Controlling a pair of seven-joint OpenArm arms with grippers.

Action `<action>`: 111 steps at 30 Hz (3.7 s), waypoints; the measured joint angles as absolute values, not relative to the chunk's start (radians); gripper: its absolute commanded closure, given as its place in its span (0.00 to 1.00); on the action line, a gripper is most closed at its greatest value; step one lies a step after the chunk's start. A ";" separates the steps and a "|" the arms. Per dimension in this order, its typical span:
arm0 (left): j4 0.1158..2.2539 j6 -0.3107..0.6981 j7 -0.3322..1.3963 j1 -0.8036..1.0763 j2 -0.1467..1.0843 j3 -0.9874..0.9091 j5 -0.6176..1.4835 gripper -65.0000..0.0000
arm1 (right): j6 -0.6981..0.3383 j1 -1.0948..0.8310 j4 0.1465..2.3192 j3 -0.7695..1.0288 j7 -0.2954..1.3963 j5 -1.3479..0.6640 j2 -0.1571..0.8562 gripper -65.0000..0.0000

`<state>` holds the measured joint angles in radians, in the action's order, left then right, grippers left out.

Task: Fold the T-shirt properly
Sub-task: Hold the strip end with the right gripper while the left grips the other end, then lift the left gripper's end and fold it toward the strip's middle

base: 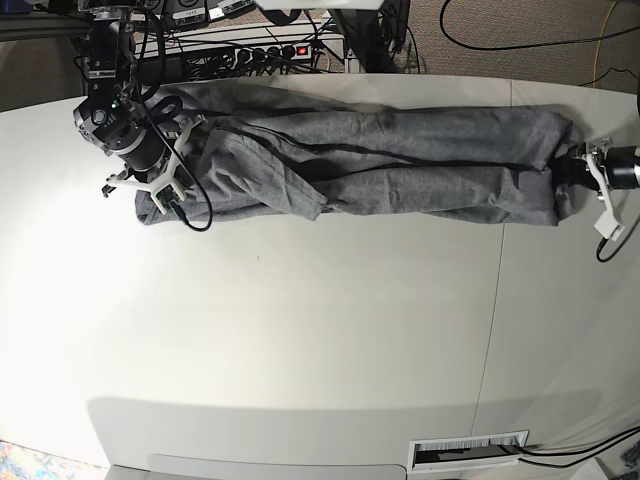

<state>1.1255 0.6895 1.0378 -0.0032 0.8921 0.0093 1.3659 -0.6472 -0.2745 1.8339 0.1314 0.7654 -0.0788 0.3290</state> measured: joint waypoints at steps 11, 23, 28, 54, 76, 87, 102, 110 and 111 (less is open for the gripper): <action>1.197 0.693 1.197 -0.017 0.889 -0.148 1.459 1.00 | -0.648 -0.274 1.834 0.131 0.765 -0.078 0.329 1.00; 1.348 0.693 1.203 -0.014 0.710 -0.152 1.455 1.00 | -0.647 -0.275 1.834 0.131 0.751 -0.079 0.329 1.00; 1.471 0.693 1.206 -0.011 0.654 -0.152 1.452 1.00 | -0.647 -0.274 1.834 0.131 0.747 -0.078 0.329 1.00; 1.714 0.693 1.121 0.134 0.369 -0.152 1.395 1.00 | -0.636 -0.166 1.723 0.004 0.702 -0.051 0.216 1.00; 1.714 0.686 0.828 0.224 0.360 -0.051 1.073 1.00 | -0.641 -0.158 1.723 0.016 0.698 -0.026 0.216 1.00; 1.714 0.686 0.785 0.221 0.297 -0.051 1.071 0.97 | -0.641 -0.158 1.723 0.016 0.698 -0.027 0.216 1.00; 1.715 0.687 0.886 0.206 0.315 -0.052 1.179 0.64 | -0.641 -0.158 1.723 0.016 0.698 -0.026 0.216 1.00; 1.715 0.690 0.887 0.118 0.416 -0.052 1.036 1.00 | -0.641 -0.158 1.723 0.017 0.703 -0.026 0.216 1.00; 1.716 0.689 0.884 0.110 0.427 -0.053 1.004 1.00 | -0.641 -0.158 1.726 0.017 0.711 -0.026 0.216 1.00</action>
<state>1.7157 0.6891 0.8841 0.1104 0.4274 -0.0528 1.0039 -0.6407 -0.1577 1.7264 0.0166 0.7109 -0.0261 0.2165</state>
